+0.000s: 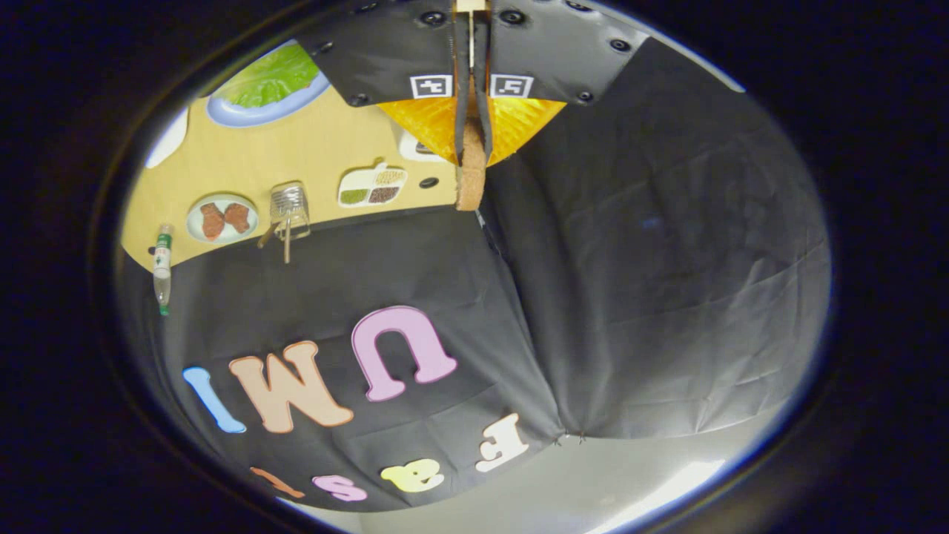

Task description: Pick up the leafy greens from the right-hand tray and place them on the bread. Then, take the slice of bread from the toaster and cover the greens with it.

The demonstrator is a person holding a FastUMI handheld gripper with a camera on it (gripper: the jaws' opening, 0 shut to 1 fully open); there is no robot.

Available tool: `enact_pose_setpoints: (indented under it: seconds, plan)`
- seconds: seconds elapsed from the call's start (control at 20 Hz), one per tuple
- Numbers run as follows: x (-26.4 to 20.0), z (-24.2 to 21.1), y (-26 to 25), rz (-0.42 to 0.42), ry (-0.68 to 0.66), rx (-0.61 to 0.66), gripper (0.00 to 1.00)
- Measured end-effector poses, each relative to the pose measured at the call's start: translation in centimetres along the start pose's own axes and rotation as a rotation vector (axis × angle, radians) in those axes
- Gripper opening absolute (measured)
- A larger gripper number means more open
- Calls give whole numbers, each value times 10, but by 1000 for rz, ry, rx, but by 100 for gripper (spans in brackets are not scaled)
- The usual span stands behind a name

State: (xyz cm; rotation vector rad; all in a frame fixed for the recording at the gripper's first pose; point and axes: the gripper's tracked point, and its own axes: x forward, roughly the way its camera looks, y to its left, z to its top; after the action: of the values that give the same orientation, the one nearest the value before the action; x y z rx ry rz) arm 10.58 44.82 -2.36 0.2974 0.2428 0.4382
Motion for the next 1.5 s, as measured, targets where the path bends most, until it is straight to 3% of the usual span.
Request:
enact_pose_setpoints:
  seconds: [0.2, 0.35, 0.6, 0.95, 1.15, 1.5]
  plan:
    - [-27, 32, -41, -59, -76, 44, 5]
    - [-51, 32, -81, -98, -92, 103, 5]
    - [-79, -8, -144, -110, -33, 240, 5]
    - [-70, -76, -215, -136, 60, 473, 5]
    - [-75, -99, -238, -178, 94, 505, 5]
    - [-88, -127, -268, -287, 173, 409, 8]
